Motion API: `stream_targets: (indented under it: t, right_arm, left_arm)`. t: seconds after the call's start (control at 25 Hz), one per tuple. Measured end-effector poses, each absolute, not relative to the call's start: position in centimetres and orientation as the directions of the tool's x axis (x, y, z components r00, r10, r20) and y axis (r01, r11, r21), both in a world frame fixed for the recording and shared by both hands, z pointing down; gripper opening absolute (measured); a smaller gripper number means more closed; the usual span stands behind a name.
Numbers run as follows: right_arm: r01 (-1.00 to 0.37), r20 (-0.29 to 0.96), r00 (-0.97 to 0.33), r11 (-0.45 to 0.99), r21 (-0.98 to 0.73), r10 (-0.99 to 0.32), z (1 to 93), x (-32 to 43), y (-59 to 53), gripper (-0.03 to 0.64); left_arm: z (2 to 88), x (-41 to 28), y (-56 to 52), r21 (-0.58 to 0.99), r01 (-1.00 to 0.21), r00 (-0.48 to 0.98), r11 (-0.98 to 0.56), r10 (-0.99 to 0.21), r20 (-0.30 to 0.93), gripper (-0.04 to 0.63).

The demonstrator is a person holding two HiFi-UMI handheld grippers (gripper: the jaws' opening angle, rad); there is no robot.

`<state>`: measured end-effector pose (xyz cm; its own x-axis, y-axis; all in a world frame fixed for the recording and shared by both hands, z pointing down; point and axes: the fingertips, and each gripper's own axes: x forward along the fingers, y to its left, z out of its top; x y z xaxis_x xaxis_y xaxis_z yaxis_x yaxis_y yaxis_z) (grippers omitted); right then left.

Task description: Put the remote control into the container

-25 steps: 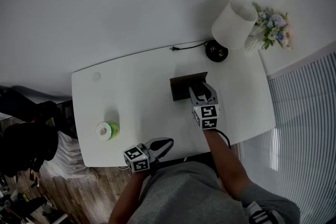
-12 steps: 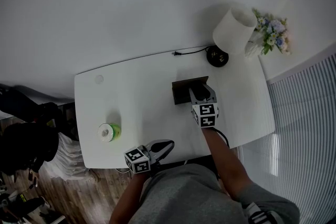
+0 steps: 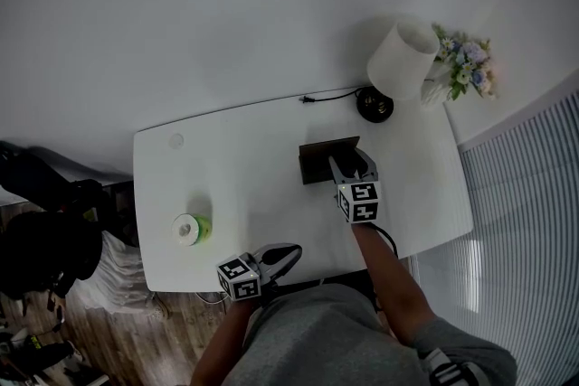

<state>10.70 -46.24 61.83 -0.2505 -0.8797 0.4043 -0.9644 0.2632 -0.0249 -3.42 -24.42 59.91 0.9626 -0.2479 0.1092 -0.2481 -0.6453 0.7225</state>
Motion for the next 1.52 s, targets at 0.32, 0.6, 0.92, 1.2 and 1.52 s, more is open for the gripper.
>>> stream_targets:
  t: [0.32, 0.6, 0.92, 1.2, 1.52]
  right_arm:
    - [-0.876, 0.313, -0.478, 0.42, -0.236, -0.821, 60.0, 9.0, -40.4, 0.213]
    - [-0.749, 0.296, -0.661, 0.579, -0.323, -0.69, 59.0, 6.6, -34.5, 0.213]
    - [-0.664, 0.303, -0.746, 0.638, -0.39, -0.592, 58.9, 6.2, -30.0, 0.09]
    - [-0.479, 0.277, -0.878, 0.714, -0.51, -0.39, 58.3, 4.1, -24.9, 0.018]
    - [-0.396, 0.249, -0.918, 0.739, -0.546, -0.308, 57.6, 1.8, -22.9, 0.017]
  left_arm:
    - [59.1, -3.3, -24.7, 0.691, -0.248, 0.962, -0.678, -0.258, 0.093, 0.0]
    - [58.1, -3.2, -24.6, 0.673, -0.23, 0.967, -0.703, -0.241, 0.078, 0.0]
    - [57.1, -2.6, -23.8, 0.662, -0.203, 0.974, -0.721, -0.219, 0.061, 0.0]
    - [56.0, -2.5, -23.6, 0.647, -0.19, 0.975, -0.738, -0.218, 0.038, 0.0]
    - [57.4, -4.0, -22.0, 0.674, -0.229, 0.963, -0.702, -0.265, 0.052, 0.0]
